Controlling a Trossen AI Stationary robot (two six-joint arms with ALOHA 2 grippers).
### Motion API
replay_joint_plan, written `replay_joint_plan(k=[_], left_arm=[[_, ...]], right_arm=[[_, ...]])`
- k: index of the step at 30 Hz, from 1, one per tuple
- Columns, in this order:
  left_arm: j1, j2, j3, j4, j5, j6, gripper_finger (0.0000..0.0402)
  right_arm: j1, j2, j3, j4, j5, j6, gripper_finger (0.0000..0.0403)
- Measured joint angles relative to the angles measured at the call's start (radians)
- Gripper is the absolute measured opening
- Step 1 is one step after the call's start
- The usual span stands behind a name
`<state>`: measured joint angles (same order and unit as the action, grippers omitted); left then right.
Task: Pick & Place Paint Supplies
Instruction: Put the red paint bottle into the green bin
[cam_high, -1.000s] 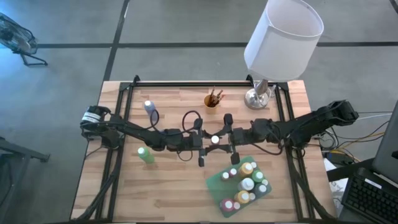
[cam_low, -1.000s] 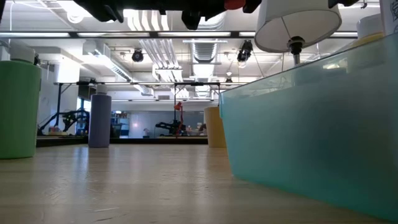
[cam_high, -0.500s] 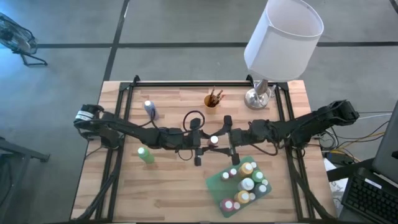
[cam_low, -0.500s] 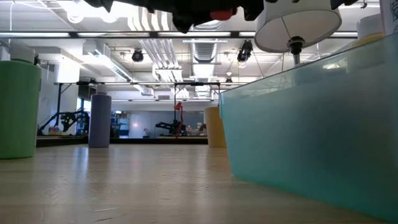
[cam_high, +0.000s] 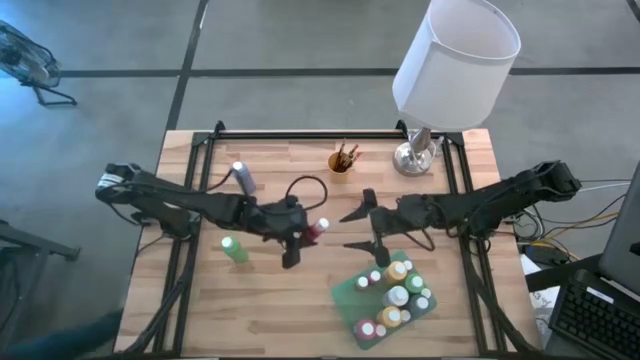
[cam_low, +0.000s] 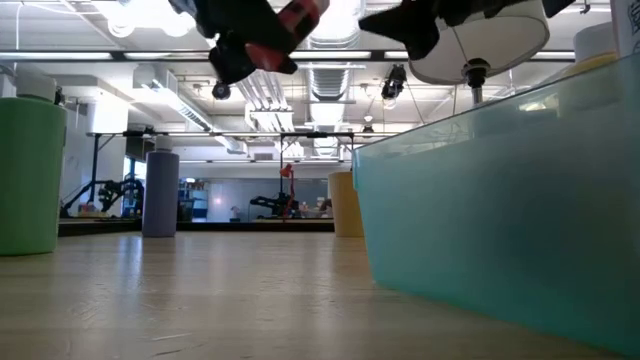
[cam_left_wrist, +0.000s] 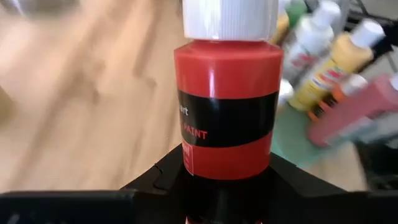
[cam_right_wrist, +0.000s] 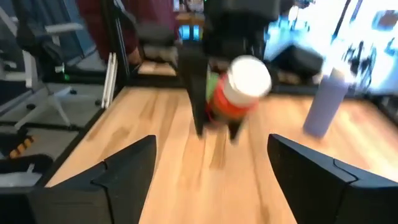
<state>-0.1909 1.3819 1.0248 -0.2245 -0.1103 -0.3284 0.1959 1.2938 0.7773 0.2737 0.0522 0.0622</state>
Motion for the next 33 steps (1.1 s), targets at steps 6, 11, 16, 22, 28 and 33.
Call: replay_joint_plan(k=[6, 11, 16, 22, 28, 33], left_arm=[[-0.023, 0.065, 0.109, -0.167, 0.072, -0.04, 0.014], [-0.031, 0.16, 0.225, -0.339, 0.145, -0.039, 0.0139], [-0.032, 0.27, 0.352, -0.474, 0.151, -0.01, 0.0138], [-0.033, 0.376, 0.511, -0.587, 0.151, 0.064, 0.0138], [-0.032, 0.44, 0.644, -0.675, 0.087, 0.126, 0.0138], [-0.025, 0.45, 0.68, -0.695, 0.055, 0.135, 0.0138]], right_arm=[[0.001, 0.002, 0.0, -0.078, -0.002, 0.062, 0.0294], [0.005, 0.002, -0.001, -0.11, -0.017, 0.092, 0.0283], [0.008, 0.005, -0.001, -0.113, -0.073, 0.114, 0.0275], [0.017, 0.005, -0.001, -0.114, -0.082, 0.115, 0.0267], [0.021, 0.005, -0.001, -0.122, -0.082, 0.114, 0.0257], [0.021, 0.005, -0.001, -0.125, -0.082, 0.111, 0.0251]])
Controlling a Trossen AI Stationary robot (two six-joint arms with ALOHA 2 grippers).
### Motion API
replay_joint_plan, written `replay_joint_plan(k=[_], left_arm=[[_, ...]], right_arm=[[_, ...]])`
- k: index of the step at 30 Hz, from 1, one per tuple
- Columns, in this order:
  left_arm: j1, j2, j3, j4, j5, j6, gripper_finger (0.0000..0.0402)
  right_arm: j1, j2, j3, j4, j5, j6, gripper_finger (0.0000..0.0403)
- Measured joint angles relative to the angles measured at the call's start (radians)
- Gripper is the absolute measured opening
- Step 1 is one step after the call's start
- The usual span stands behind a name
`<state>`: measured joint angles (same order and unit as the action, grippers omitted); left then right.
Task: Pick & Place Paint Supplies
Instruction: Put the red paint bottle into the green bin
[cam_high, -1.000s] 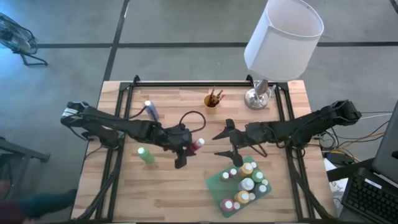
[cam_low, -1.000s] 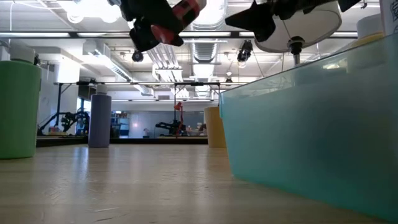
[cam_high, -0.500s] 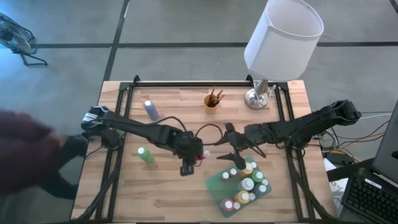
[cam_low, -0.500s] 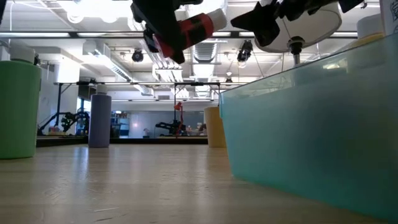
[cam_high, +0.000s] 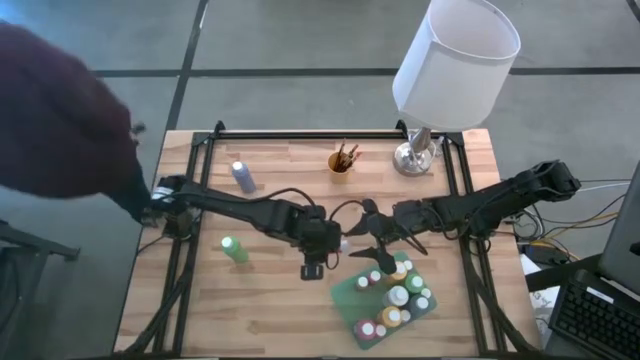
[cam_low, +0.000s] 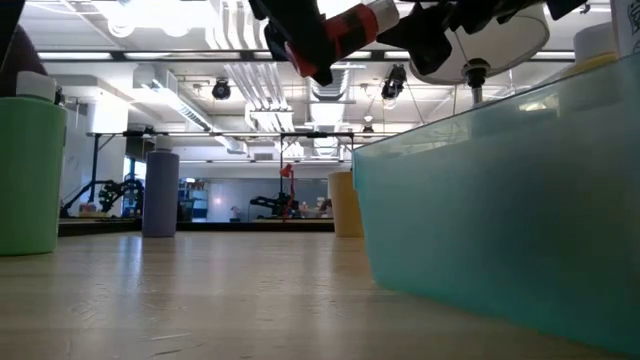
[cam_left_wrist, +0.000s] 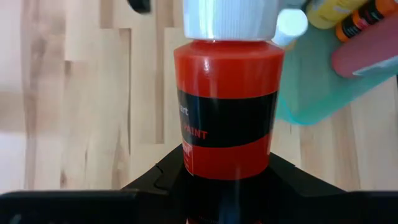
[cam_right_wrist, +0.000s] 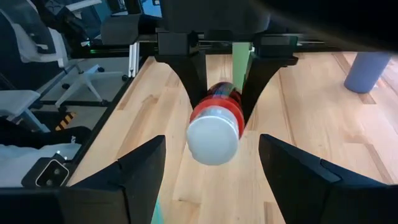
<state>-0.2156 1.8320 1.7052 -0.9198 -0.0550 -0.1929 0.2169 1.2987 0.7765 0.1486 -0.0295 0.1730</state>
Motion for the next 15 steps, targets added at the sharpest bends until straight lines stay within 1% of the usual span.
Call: replay_joint_plan(k=[4, 8, 13, 15], left_arm=[[0.022, 0.0, 0.002, 0.002, -0.031, -0.034, 0.0138], [0.047, 0.0, 0.002, 0.003, -0.022, -0.044, 0.0138], [0.055, 0.0, 0.005, 0.023, -0.025, -0.043, 0.0138], [0.056, 0.0, 0.009, 0.022, -0.025, -0.042, 0.0138]], right_arm=[[0.0, 0.0, 0.0, 0.004, 0.008, -0.012, 0.0249], [-0.003, 0.0, 0.0, 0.004, 0.021, -0.019, 0.0256], [0.0, 0.0, 0.0, 0.005, 0.094, -0.043, 0.0265], [-0.001, 0.0, 0.0, 0.007, 0.101, -0.046, 0.0266]])
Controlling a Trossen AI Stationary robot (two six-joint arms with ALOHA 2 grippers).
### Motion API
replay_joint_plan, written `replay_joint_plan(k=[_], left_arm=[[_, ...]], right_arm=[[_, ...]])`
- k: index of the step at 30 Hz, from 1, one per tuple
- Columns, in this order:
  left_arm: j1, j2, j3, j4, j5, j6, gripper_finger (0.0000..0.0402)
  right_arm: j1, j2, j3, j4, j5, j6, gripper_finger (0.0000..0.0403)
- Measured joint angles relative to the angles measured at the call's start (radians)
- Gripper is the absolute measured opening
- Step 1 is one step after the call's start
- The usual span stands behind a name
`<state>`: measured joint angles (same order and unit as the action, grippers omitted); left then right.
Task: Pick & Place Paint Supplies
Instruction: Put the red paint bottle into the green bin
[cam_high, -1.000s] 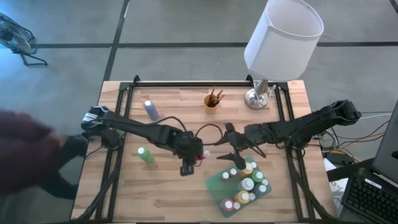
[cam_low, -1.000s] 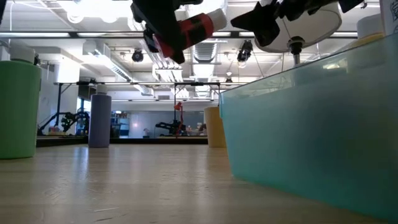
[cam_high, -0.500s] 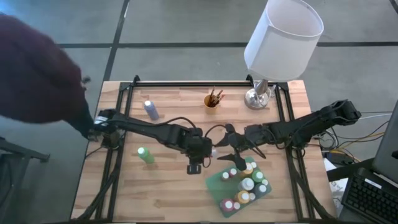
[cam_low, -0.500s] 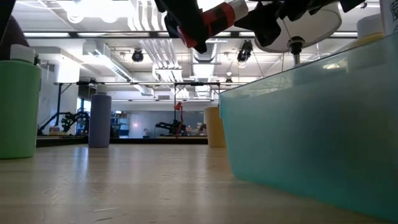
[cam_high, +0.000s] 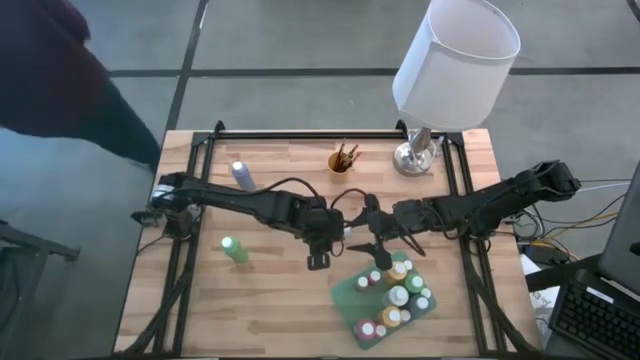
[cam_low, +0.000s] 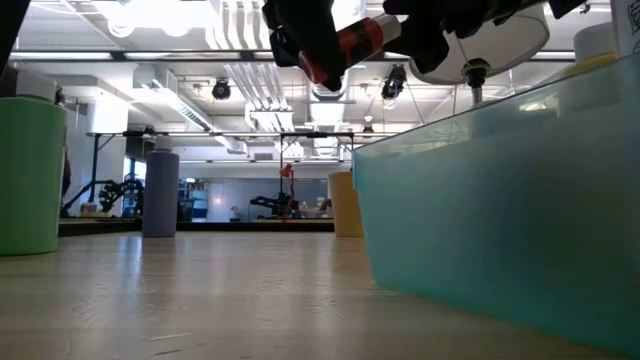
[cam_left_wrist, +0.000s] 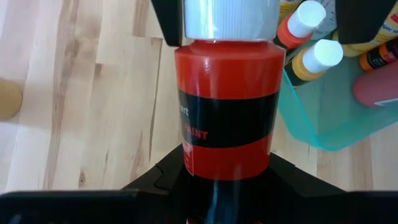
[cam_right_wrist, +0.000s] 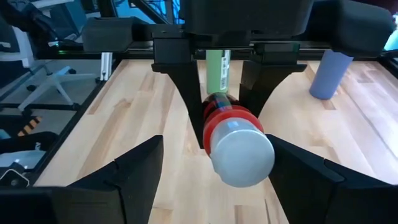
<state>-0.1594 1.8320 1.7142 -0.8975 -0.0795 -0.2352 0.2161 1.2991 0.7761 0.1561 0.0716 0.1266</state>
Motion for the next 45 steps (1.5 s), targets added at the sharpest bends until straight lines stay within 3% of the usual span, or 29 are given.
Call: replay_joint_plan(k=[6, 21, 33, 45], left_arm=[[0.003, 0.0, 0.001, 0.001, 0.009, 0.005, 0.0138], [0.003, 0.0, 0.002, -0.001, 0.037, 0.033, 0.0138], [0.003, -0.001, 0.002, 0.003, 0.037, 0.059, 0.0156], [0.003, -0.016, 0.017, -0.026, 0.017, 0.125, 0.0233]], right_arm=[[0.0, 0.0, 0.0, 0.003, 0.007, -0.007, 0.0242], [-0.004, 0.001, 0.0, 0.014, 0.011, -0.018, 0.0113], [-0.007, 0.001, 0.0, 0.018, 0.01, -0.023, 0.0118], [-0.007, -0.001, 0.0, 0.018, 0.009, -0.037, 0.0112]])
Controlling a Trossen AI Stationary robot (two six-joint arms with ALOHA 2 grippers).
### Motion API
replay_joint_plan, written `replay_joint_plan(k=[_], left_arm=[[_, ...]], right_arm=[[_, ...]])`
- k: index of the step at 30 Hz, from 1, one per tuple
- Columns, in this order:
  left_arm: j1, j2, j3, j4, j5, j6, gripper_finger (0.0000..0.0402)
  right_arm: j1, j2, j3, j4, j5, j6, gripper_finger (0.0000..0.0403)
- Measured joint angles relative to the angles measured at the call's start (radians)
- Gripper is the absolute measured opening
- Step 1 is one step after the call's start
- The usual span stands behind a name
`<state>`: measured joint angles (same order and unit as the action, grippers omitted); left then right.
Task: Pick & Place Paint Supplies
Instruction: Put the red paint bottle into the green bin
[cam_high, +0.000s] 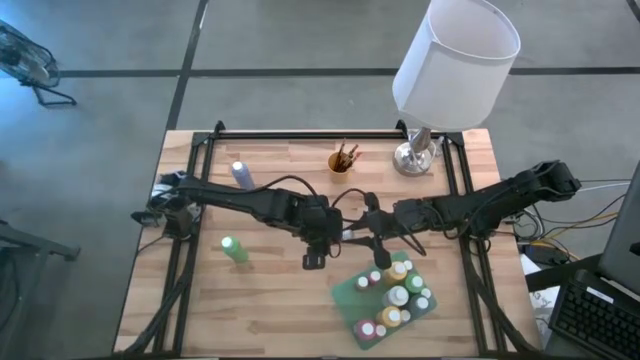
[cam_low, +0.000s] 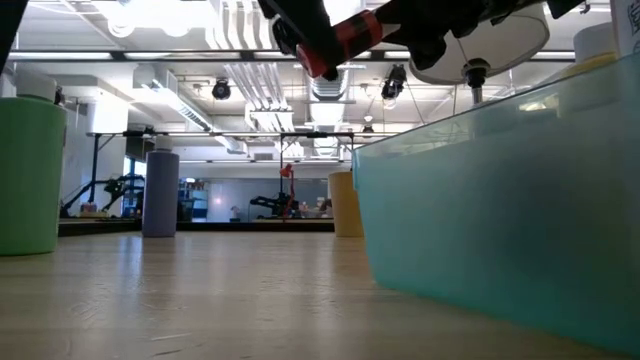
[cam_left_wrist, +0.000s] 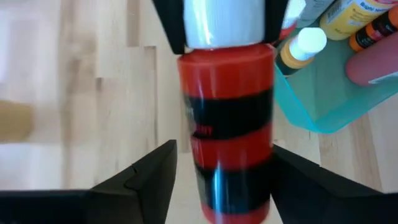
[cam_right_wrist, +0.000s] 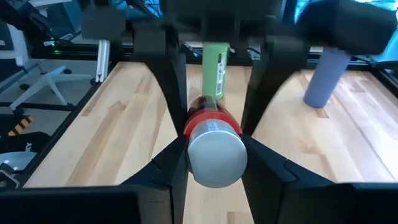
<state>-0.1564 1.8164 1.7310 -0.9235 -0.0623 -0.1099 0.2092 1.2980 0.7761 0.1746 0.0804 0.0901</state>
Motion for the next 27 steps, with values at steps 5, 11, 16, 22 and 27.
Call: replay_joint_plan(k=[5, 11, 16, 22, 27], left_arm=[[-0.011, -0.07, 0.012, -0.046, -0.107, -0.013, 0.0237], [-0.044, -0.23, -0.057, 0.002, -0.304, -0.04, 0.0237], [-0.084, -0.372, -0.243, 0.177, -0.437, -0.057, 0.0237], [-0.108, -0.562, -0.585, 0.609, -0.454, -0.003, 0.0236], [-0.107, -0.679, -0.821, 0.941, -0.454, 0.035, 0.0234]], right_arm=[[-0.002, -0.008, 0.067, -0.152, 0.004, -0.007, 0.0112], [0.014, 0.033, 0.302, -0.602, -0.004, -0.007, 0.0112], [0.052, 0.121, 0.535, -0.892, -0.002, 0.005, 0.0112], [0.11, 0.294, 0.806, -1.17, -0.004, 0.012, 0.0112], [0.143, 0.453, 1.008, -1.328, -0.014, 0.04, 0.0113]])
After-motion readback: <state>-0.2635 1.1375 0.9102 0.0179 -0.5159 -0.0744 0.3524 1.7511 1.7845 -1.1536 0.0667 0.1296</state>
